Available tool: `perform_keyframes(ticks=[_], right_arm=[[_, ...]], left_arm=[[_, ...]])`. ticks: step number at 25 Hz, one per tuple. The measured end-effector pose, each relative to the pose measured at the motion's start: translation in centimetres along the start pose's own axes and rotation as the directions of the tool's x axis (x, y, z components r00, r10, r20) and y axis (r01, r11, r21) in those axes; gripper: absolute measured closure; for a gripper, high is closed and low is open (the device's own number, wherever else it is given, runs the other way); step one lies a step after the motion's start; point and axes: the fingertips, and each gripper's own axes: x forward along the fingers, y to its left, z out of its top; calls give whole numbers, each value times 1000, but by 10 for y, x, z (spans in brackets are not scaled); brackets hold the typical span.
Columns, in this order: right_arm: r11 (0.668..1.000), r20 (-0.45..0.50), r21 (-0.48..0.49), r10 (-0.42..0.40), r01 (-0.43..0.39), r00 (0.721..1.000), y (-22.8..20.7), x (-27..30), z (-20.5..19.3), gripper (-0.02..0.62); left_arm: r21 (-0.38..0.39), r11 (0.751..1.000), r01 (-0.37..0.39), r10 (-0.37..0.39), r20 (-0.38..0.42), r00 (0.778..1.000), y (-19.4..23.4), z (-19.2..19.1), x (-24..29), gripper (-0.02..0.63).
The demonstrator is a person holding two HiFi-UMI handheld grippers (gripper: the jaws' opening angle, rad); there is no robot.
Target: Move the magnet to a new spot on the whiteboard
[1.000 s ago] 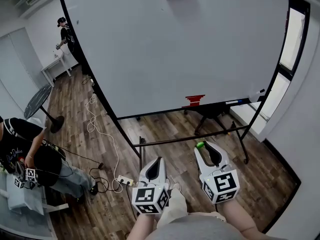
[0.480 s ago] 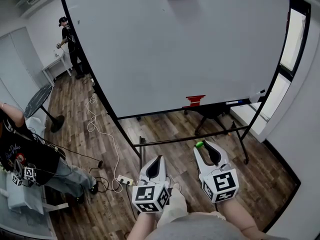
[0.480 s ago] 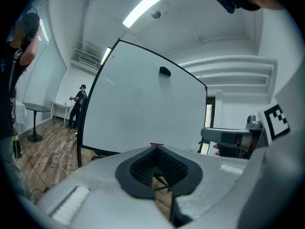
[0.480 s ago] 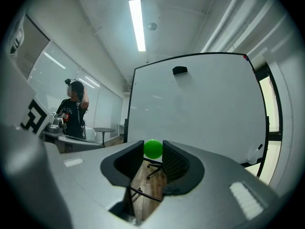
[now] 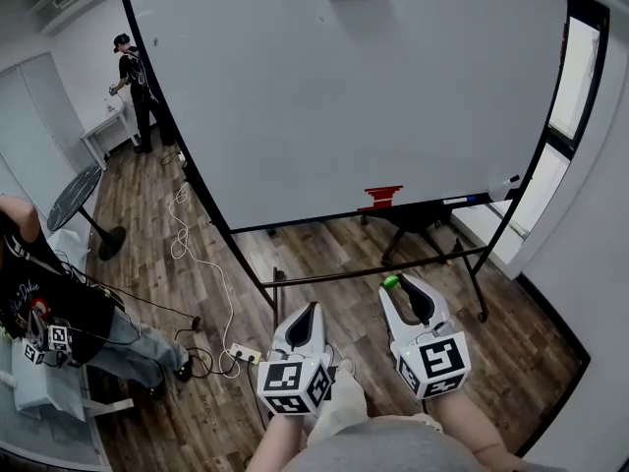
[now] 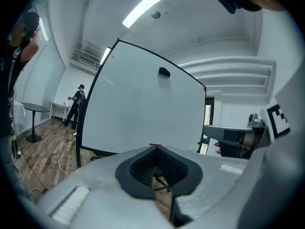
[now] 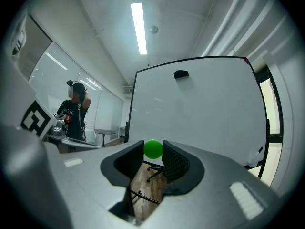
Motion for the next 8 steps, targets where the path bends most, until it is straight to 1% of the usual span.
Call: perform_keyframes(ticks=[8], right_arm=[[1000,14,-2,-5,5,1000,0,-1,6,472]], left_arm=[[7,1000,9,-9,6,1000,0,7,0,604]])
